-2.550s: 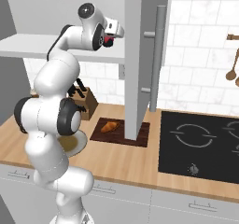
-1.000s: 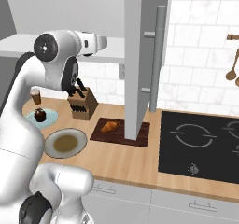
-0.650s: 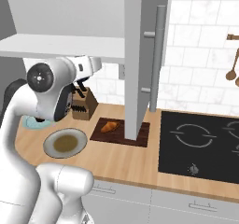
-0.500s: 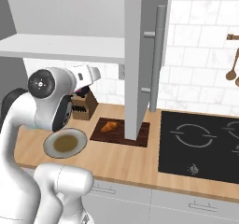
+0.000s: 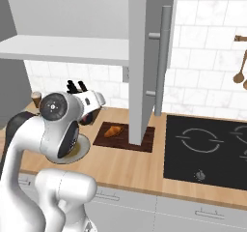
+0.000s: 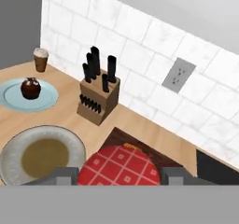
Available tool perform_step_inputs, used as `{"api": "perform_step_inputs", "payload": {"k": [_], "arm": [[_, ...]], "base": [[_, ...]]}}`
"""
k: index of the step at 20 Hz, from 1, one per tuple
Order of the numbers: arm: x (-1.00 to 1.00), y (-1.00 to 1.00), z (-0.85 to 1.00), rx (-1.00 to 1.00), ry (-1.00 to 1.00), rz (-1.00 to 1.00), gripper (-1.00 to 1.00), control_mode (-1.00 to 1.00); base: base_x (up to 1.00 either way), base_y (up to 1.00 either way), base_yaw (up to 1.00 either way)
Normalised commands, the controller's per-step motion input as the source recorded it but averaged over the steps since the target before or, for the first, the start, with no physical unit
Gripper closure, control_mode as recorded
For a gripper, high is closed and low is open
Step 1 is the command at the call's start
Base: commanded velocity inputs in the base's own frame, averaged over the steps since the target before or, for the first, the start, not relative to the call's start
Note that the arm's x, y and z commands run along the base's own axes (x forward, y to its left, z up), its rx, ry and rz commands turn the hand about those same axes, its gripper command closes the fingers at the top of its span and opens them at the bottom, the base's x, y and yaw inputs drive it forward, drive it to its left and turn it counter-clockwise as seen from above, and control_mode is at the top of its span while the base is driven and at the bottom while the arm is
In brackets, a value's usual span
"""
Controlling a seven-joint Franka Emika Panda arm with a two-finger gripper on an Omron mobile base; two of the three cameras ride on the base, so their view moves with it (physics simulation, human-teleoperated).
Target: From the different types of pastries on the counter, select a croissant and place it on the cutting board. Then retrieve a jar of jam from the cabinet and place it alongside the croissant on the cutting board.
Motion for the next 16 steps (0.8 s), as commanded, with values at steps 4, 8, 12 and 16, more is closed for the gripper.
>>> {"api": "perform_step_inputs", "payload": {"k": [4,8,12,16], "arm": [[0.60,-0.38,-0.52,0.15,0.00,0.11,1.00,-1.00],[0.65,-0.13,-0.60,0.11,0.00,0.19,1.00,-1.00],[0.84,-0.04,-0.78,0.04,0.00,0.26,1.00,-1.00],[0.74,-0.51,-0.15,0.01,0.00,0.13,1.00,-1.00]], "base": [[0.00,0.00,0.00],[0.00,0.00,0.00],[0.00,0.00,0.00],[0.00,0.00,0.00]]}}
